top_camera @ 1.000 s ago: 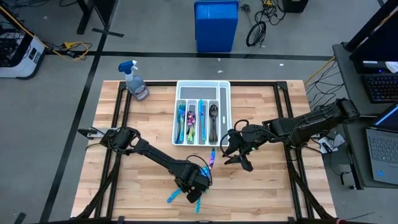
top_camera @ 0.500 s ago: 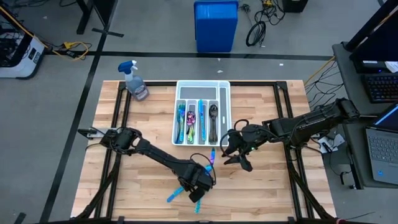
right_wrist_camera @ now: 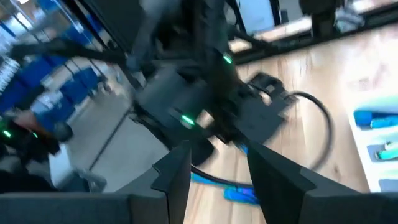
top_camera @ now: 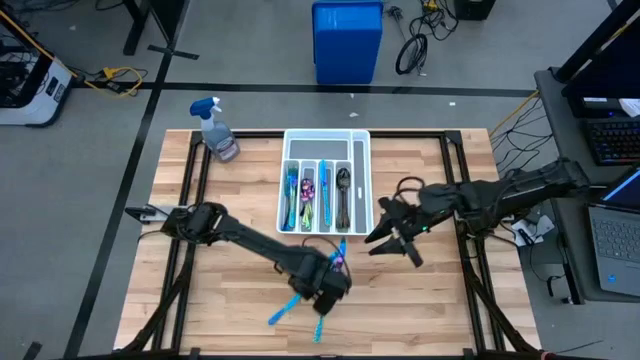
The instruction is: Sort silverware
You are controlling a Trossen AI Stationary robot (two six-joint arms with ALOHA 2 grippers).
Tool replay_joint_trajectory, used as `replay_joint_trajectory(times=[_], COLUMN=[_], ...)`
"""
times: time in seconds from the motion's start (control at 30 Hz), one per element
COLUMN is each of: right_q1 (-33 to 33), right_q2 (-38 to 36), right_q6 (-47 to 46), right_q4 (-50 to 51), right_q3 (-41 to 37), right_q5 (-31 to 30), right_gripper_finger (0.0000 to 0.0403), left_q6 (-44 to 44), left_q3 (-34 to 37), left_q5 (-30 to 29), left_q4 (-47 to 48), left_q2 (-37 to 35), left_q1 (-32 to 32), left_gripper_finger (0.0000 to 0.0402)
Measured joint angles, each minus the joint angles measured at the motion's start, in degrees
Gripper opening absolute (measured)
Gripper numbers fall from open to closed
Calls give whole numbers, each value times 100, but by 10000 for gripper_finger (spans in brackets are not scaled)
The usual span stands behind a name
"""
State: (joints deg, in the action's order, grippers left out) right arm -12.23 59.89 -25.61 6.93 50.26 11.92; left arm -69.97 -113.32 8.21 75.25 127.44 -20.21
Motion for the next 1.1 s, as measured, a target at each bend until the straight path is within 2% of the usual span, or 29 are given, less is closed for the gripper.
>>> replay_joint_trajectory(times=[0.2, 0.43, 0.6, 0.73, 0.9, 1.1], right_q1=[130, 220, 217, 217, 217, 217], right_q2=[-542, -1036, -1209, -1298, -1317, -1319], right_q6=[-229, -222, -193, -183, -183, -125], right_q4=[-281, -283, -190, -202, -193, -192], right_q3=[1, 4, 2, 2, 2, 2], right_q5=[-12, -25, -20, -20, -20, -20], right_gripper_finger=[141, 141, 141, 141, 141, 141], left_q6=[-73, -23, -24, -30, -451, -600], left_q3=[-393, -869, -922, -922, -827, -496], left_q5=[-423, -1304, -1745, -1799, -2045, -1961], left_q4=[127, 171, -141, -606, -686, -685], left_q2=[-1, -1, -4, -2, -5, -5], left_q1=[637, 1700, 2480, 2968, 3252, 3268], left_gripper_finger=[4, 4, 3, 3, 3, 3])
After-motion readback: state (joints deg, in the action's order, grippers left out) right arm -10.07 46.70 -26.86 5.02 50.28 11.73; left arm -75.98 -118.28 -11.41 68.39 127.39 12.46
